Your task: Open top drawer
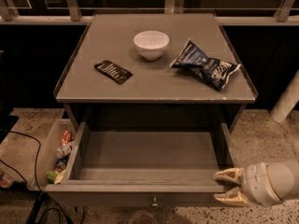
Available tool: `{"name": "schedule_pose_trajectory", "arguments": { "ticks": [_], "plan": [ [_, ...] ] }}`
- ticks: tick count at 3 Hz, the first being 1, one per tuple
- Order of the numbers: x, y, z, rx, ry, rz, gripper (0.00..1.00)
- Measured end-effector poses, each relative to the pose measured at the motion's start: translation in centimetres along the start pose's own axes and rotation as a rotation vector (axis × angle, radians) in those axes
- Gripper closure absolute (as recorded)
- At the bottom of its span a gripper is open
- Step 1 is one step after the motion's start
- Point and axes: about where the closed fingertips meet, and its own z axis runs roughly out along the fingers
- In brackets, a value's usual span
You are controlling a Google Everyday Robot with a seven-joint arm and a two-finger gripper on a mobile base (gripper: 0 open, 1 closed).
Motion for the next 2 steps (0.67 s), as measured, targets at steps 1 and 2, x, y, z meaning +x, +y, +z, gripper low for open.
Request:
{"name": "schedule_pose_trajectory", "arguments": {
  "ticks": [1, 2],
  "plan": [
    [0.0, 0.0, 0.0, 0.0, 0.0, 0.0, 0.59],
    [-0.11, -0.41, -0.01, -0.008, -0.017, 0.007, 0.36]
  ]
}}
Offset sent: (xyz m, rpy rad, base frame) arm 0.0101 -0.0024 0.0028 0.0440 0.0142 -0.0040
